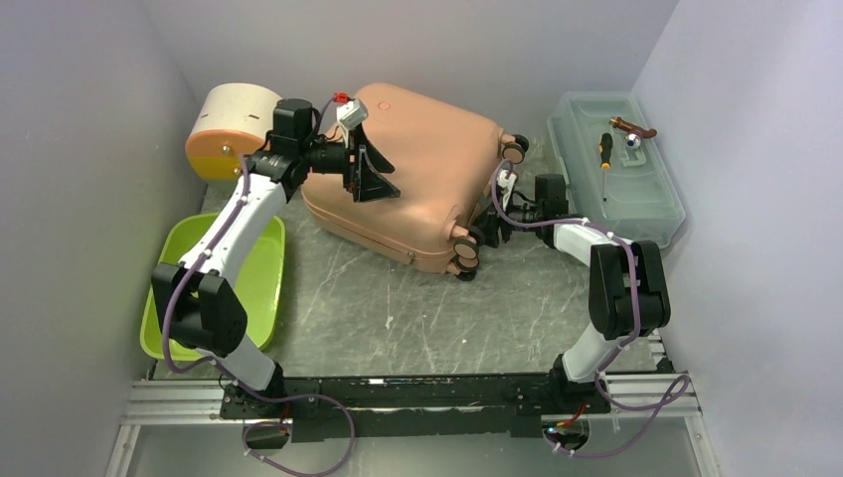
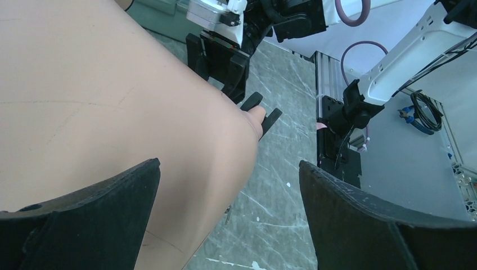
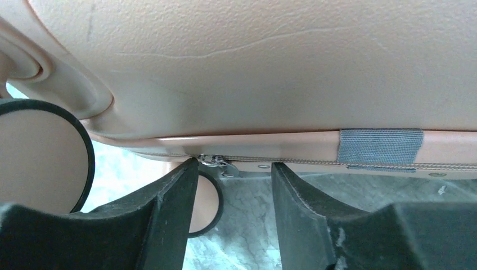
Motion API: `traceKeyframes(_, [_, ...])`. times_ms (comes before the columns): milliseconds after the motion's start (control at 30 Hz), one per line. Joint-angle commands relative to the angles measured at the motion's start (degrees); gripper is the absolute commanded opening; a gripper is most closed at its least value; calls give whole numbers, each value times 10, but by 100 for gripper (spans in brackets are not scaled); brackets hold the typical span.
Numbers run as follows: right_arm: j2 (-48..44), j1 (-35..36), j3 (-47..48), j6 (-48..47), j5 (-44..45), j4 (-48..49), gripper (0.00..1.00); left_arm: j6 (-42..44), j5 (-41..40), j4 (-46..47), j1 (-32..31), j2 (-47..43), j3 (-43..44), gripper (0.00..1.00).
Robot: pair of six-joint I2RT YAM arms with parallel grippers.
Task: Open, take out, and arrange the luggage
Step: Pick up the zipper from the luggage, then unzip the zipper of the luggage.
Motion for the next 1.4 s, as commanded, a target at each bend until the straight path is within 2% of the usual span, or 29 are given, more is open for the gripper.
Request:
traceKeyframes(0, [4, 10, 8, 49, 9, 85, 47, 0, 12, 20, -6, 1, 1, 100])
traceKeyframes(300, [3, 9, 12, 41, 24, 69, 6, 0, -27, 64, -8, 33, -22, 100])
traceKeyframes(533, [-20, -9, 2, 56, 71, 84, 0, 43, -71, 42, -8, 63, -41, 99])
traceKeyframes(667, [-18, -21, 15, 58, 124, 69, 0, 53, -84, 32, -9, 67, -56, 99])
traceKeyframes(833, [-11, -22, 30, 69, 199, 73, 0, 70, -120, 15, -9, 76, -69, 93])
traceKeyframes(1000, [3, -23, 52, 90, 303, 90, 0, 100, -135, -40, -11, 101, -49, 87])
traceKeyframes(1167, [45, -23, 116, 95, 416, 68, 0, 109, -136, -48, -10, 97, -51, 87])
traceKeyframes(1367, [108, -13, 221, 76, 488, 15, 0, 116, -129, -55, -11, 97, -50, 86])
